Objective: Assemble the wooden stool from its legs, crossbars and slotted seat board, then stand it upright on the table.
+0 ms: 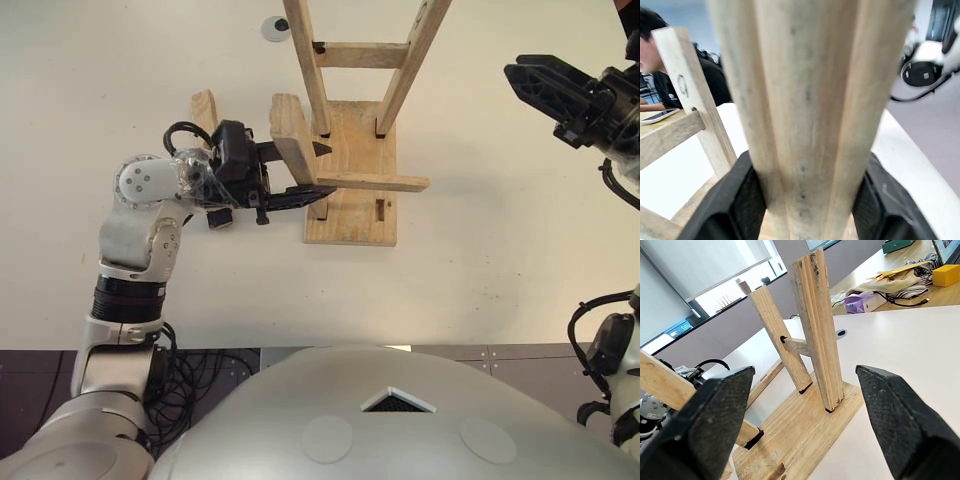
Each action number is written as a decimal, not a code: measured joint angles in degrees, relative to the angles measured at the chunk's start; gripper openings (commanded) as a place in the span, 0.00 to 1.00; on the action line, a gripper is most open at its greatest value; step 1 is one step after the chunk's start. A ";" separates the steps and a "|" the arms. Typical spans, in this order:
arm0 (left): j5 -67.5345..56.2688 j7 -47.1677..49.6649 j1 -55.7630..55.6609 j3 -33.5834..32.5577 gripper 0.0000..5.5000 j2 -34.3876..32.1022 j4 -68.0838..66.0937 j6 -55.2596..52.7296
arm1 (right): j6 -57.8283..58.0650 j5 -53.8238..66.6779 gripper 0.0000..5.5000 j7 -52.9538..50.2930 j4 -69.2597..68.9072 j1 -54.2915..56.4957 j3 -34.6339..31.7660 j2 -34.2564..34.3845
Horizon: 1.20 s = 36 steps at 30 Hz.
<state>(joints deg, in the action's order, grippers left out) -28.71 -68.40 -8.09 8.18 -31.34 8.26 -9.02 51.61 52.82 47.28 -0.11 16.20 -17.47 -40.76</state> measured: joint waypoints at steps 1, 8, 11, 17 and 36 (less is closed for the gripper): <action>0.08 0.27 -0.19 0.41 0.38 -0.35 0.06 0.08 | -0.10 -0.56 0.67 -0.01 0.13 -0.01 0.07 0.04; -0.15 1.12 -1.64 2.30 0.38 -0.38 -2.69 2.05 | -0.22 -1.07 0.67 -0.10 0.54 -0.09 0.25 2.04; -1.19 1.61 -4.24 3.52 0.38 -0.12 -6.60 2.05 | -0.23 -1.10 0.67 -0.17 0.55 -0.09 0.22 2.04; -1.20 2.40 -6.62 6.38 0.38 -0.02 -14.39 9.49 | -0.21 -1.12 0.67 -0.20 0.55 -0.09 0.24 2.05; 0.90 7.96 -8.66 12.49 0.44 -7.71 -7.01 5.56 | -2.63 -3.36 0.67 -3.91 0.58 -0.49 0.62 4.53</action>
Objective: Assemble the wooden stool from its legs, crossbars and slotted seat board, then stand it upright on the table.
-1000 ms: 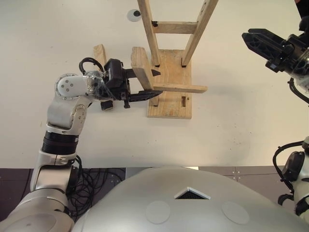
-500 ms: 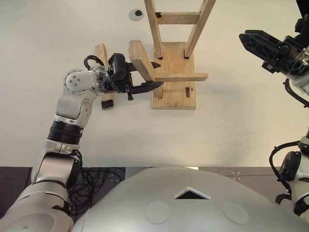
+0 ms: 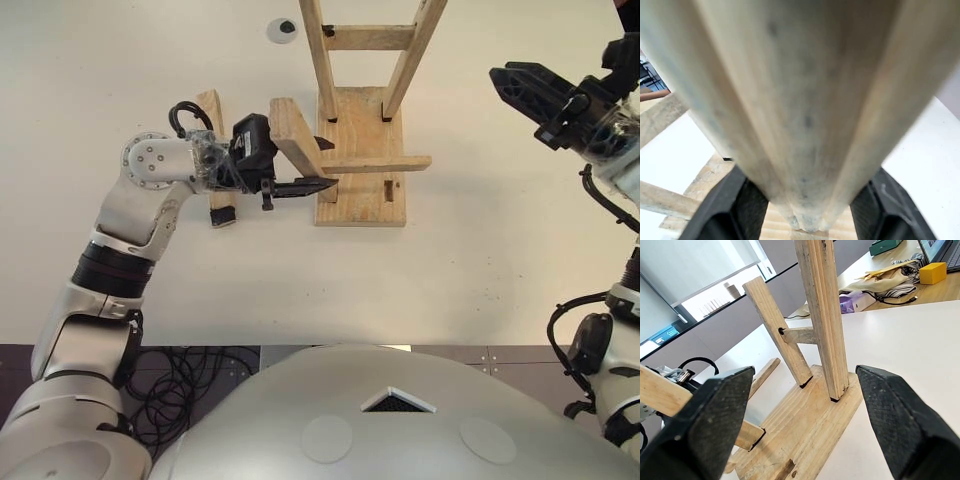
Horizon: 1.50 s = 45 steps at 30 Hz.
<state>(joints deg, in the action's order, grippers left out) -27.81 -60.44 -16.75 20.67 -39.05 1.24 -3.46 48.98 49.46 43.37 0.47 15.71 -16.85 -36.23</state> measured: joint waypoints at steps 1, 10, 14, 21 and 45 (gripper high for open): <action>0.03 0.44 -0.23 -0.12 0.44 -0.17 0.60 -1.46 | -0.07 0.00 0.67 -0.14 -0.01 -0.18 -0.02 0.00; 8.70 15.56 7.39 -7.12 0.63 -2.78 7.96 -26.64 | -1.48 0.13 0.67 -2.49 -2.08 -4.57 -1.99 2.49; 10.37 32.52 9.86 -16.93 0.63 4.82 5.74 -32.01 | -1.96 0.13 0.67 -3.71 -3.32 -6.72 -3.15 4.35; 13.48 47.87 9.94 -24.41 0.63 14.26 1.14 -34.87 | -1.97 0.68 0.67 -4.84 -5.70 -8.70 -2.74 6.65; 11.27 51.52 3.70 -35.99 0.37 17.98 -5.89 -39.80 | -3.29 0.71 0.67 -7.43 -6.71 -10.30 -4.50 8.54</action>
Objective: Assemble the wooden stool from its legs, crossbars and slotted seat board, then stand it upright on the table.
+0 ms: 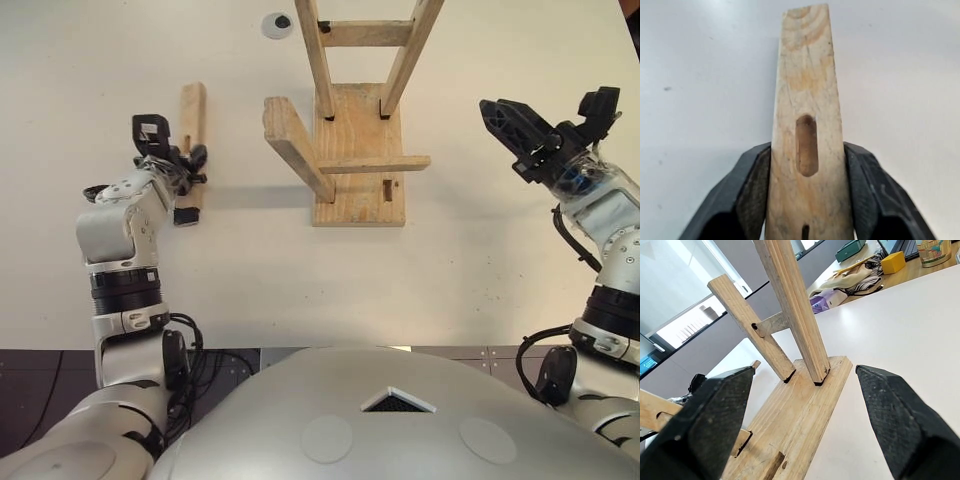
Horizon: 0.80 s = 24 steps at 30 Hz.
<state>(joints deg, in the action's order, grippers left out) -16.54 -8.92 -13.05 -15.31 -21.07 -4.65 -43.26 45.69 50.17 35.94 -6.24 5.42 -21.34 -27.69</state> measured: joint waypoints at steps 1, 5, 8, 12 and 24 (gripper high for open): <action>-1.63 0.26 -3.26 -3.09 0.37 0.90 -1.53 3.36 | 0.01 0.38 0.67 -0.02 0.15 0.66 -0.80 -0.16; -14.54 -9.21 -15.81 -11.12 0.37 2.23 -5.57 11.25 | 1.37 3.89 0.67 -0.51 0.11 4.77 -2.76 -0.29; -26.44 -26.34 -22.96 -11.42 0.37 1.07 -5.93 8.85 | 2.59 8.77 0.67 -2.01 -0.29 12.08 -3.10 0.25; -33.99 -47.89 -30.14 -5.98 0.37 -2.07 -11.14 1.35 | 3.98 16.86 0.67 -4.59 0.32 26.97 -0.63 5.42; -29.41 -68.98 -39.26 6.00 0.37 -2.13 -24.71 1.18 | 5.21 17.65 0.67 -4.76 9.64 41.45 9.68 15.29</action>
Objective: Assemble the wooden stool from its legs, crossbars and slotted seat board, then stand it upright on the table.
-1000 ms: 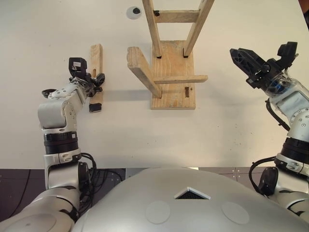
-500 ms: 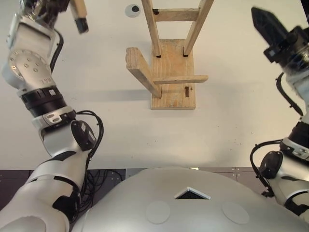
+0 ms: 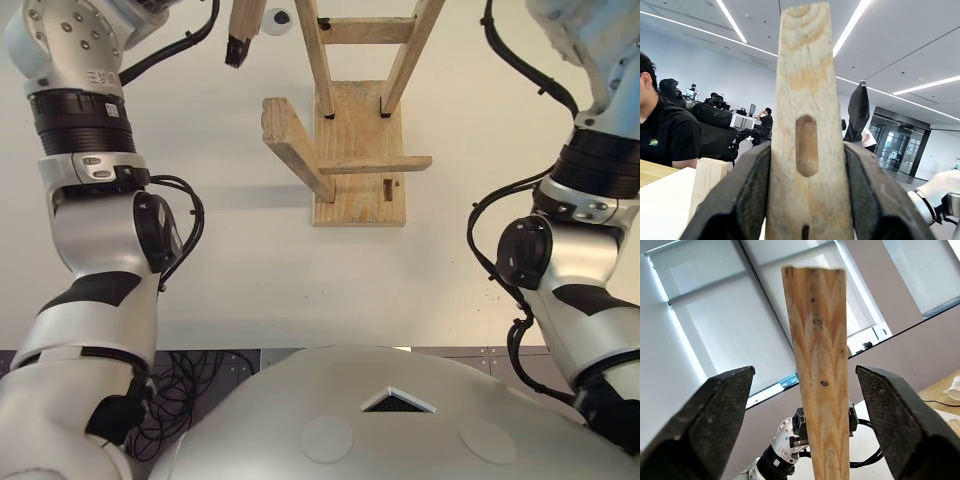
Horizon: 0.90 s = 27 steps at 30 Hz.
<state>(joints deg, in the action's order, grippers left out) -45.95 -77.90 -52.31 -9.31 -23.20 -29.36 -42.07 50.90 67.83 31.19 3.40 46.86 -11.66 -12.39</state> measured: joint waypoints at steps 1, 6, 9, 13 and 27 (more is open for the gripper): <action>0.08 -0.34 -0.15 0.13 0.37 0.14 0.00 0.00 | -0.05 -0.55 0.67 0.17 0.62 0.17 0.90 0.73; 0.96 -1.42 -0.40 0.67 0.37 0.76 0.01 0.01 | -0.15 -2.61 0.64 1.20 2.91 0.60 2.41 0.93; 1.33 -1.68 -0.58 0.90 0.37 0.96 0.01 0.01 | -0.15 -3.14 0.56 2.33 3.55 0.62 3.09 2.91; 2.14 -2.25 -0.64 1.11 0.37 1.05 0.00 -0.01 | -0.19 -3.84 0.46 2.46 3.83 0.76 3.01 2.76; 5.00 -1.62 -1.03 1.36 0.58 1.01 -3.07 1.15 | -1.21 -6.62 0.37 3.21 5.80 0.78 2.45 3.12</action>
<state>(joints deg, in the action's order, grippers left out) -40.95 -79.52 -53.33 -7.96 -22.19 -32.42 -40.92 49.69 61.21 34.40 9.21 47.64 -9.21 -9.27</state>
